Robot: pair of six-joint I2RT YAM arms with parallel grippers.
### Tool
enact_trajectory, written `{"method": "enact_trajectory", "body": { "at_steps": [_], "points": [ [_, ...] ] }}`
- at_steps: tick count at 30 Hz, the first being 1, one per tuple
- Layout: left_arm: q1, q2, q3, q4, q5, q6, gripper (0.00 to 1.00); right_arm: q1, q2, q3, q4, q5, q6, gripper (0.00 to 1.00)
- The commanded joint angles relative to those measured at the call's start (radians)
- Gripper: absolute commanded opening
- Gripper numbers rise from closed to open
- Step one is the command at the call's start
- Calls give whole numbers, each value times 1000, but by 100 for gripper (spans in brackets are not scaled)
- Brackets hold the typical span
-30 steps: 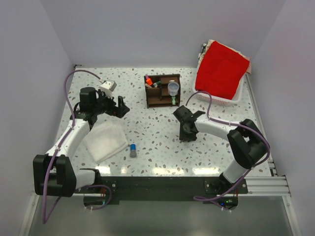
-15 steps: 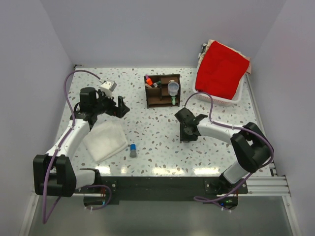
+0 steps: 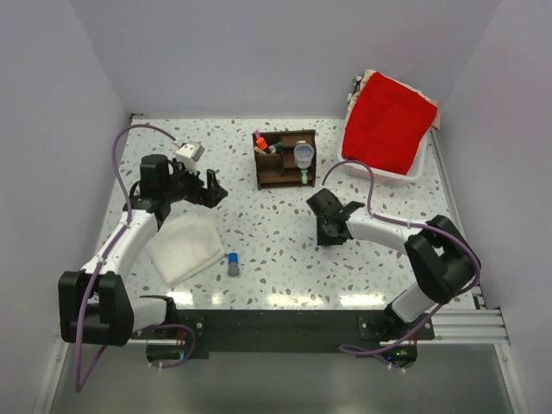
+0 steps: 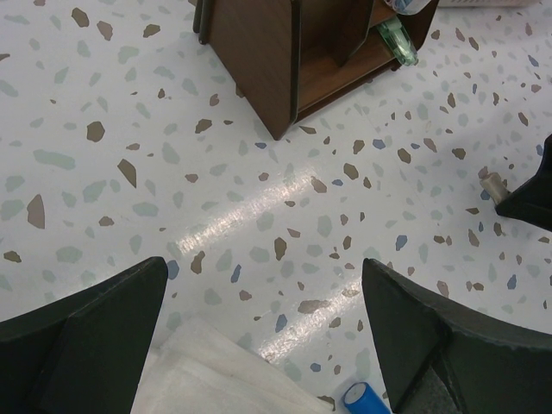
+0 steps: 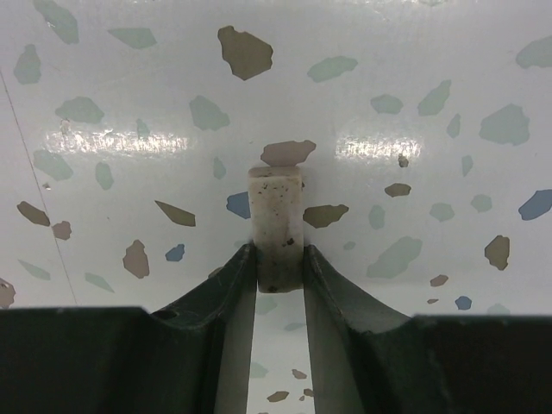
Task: Sort the stationery into containers
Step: Pick up the stationery from the storage box.
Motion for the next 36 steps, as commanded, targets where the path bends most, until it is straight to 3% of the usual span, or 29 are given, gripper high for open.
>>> {"method": "enact_trajectory", "body": {
  "at_steps": [1,8,19,20,23,24,26,36],
  "points": [
    [11,-22,4,49,22,-10,100,-1,16,-24,17,34,23,29],
    [11,-19,-1,54,19,-9,100,6,-4,-44,0,32,30,38],
    [13,-11,1,63,22,-15,100,6,-22,-66,-34,22,57,37],
    [13,-10,-1,64,23,-16,100,8,-22,-69,-23,18,57,36],
    [13,-10,-1,66,23,-16,100,8,-13,-64,-8,5,43,19],
    [13,-11,-1,66,23,-16,100,8,-11,-61,-11,6,40,8],
    [16,-13,-2,64,22,-16,100,8,-14,-49,-16,6,36,1],
    [21,-19,-28,90,27,-30,100,14,4,143,90,-41,-111,0]
  ]
}}
